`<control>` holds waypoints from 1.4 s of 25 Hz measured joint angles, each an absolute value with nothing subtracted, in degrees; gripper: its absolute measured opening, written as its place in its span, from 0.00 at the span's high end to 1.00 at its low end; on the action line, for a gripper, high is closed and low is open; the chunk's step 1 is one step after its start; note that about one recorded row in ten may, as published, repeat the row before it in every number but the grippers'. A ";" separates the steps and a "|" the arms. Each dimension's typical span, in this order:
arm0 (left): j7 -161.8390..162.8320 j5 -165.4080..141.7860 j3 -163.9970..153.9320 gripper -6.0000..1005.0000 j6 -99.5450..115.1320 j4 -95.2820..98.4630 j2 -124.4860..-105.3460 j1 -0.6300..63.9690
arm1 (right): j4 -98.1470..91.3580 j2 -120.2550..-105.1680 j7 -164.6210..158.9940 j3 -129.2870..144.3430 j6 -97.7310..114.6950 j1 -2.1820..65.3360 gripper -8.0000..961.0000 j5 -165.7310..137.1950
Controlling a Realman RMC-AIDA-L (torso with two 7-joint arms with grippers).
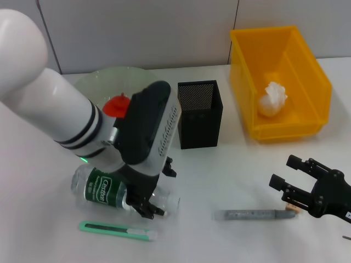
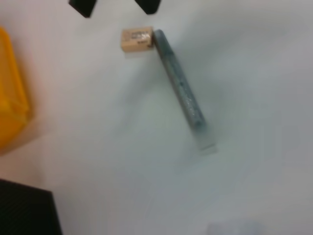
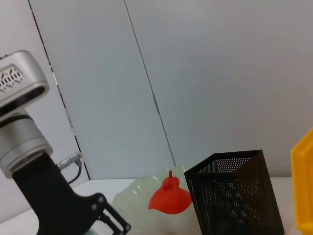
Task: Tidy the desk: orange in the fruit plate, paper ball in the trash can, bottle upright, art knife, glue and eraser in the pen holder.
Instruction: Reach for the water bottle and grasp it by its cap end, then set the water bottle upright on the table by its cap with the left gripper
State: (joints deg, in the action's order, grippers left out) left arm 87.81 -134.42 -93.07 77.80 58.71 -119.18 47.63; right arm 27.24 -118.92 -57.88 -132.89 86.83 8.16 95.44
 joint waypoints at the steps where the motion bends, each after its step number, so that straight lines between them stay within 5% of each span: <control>1: 87.81 -134.42 -93.07 0.19 77.80 58.71 -119.18 47.63 | 27.24 -118.92 -57.91 -132.89 86.80 8.18 0.19 95.43; 24: 88.94 -133.84 -102.52 0.19 70.41 53.99 -119.18 49.11 | 26.85 -119.01 -58.19 -132.89 86.45 8.43 0.19 95.45; 29: 89.30 -133.49 -104.02 0.32 69.09 53.76 -119.18 49.69 | 25.65 -118.95 -58.19 -132.89 85.20 9.47 0.19 95.44; 32: 90.39 -133.49 -103.94 0.54 68.19 54.69 -119.17 49.78 | 25.51 -118.93 -58.19 -132.82 84.53 9.75 0.19 95.28; 35: 91.57 -133.31 -102.88 0.55 69.60 56.53 -119.18 49.64 | 25.50 -118.91 -58.26 -132.85 84.63 9.68 0.19 95.25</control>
